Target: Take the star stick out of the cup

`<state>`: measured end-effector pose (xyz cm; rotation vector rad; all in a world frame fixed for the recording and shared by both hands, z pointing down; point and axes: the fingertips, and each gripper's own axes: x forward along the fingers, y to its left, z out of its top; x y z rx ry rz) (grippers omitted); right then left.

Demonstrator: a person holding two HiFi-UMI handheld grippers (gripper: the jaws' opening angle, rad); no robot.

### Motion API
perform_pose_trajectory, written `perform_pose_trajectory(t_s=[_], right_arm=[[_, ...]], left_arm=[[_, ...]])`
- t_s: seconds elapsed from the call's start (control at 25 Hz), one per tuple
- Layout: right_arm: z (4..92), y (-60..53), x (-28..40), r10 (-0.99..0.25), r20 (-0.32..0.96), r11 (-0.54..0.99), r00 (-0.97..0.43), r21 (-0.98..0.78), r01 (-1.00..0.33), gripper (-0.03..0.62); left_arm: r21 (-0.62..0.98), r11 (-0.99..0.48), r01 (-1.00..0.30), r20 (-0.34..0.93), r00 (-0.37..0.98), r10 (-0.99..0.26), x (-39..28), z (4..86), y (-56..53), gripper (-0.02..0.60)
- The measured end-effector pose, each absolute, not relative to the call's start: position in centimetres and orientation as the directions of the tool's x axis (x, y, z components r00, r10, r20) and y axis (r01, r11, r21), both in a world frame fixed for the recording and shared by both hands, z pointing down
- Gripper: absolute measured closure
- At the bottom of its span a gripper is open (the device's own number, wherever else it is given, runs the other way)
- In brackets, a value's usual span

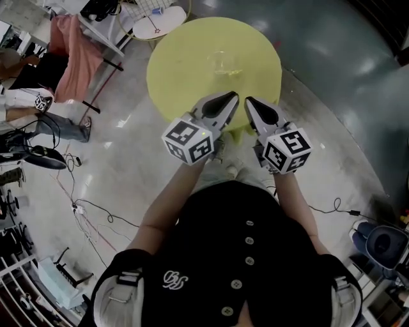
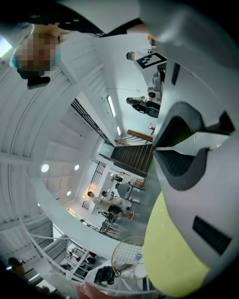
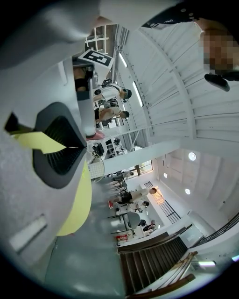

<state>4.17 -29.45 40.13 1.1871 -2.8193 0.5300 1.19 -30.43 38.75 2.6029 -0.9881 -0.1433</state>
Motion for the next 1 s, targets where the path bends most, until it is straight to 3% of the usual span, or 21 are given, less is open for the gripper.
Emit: perform_pose_trajectory(t_s=[0.52, 1.0], right_arm=[[42.2, -34.6, 3.6, -0.730, 0.216, 0.566, -0.648, -0.339, -0.751, 0.591], [44.1, -35.9, 4.2, -0.758, 0.226, 0.496, -0.611, -0.408, -0.766, 0.590]], left_arm=[[0.345, -0.710, -0.614, 0.106, 0.777, -0.620, -0.2, 40.7, -36.1, 0.552], [0.225, -0.748, -0.624, 0.268, 0.778, -0.568, -0.7, 44.3, -37.5, 0.537]])
